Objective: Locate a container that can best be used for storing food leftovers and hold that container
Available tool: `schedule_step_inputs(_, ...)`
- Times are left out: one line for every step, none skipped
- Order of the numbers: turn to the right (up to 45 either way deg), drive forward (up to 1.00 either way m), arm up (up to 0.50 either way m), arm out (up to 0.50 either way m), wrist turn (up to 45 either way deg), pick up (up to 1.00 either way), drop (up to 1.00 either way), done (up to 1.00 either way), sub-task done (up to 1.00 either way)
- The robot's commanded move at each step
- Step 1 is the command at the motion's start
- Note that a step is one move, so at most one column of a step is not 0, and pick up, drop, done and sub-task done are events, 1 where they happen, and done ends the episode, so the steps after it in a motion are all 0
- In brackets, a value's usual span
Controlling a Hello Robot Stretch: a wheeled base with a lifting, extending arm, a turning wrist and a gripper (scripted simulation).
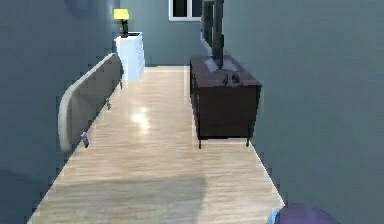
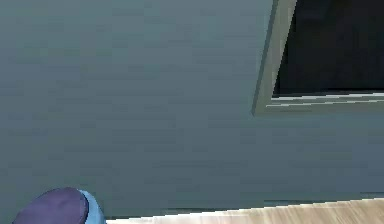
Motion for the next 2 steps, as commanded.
schedule_step_inputs(0.0, 0.2, 0.0, 0.0, 0.0, 0.0, 0.0, 0.0, 0.0)
schedule_step_inputs(-33.0, 0.0, 0.0, 0.0, 0.0, 0.0, 0.0, 0.0, 0.0)
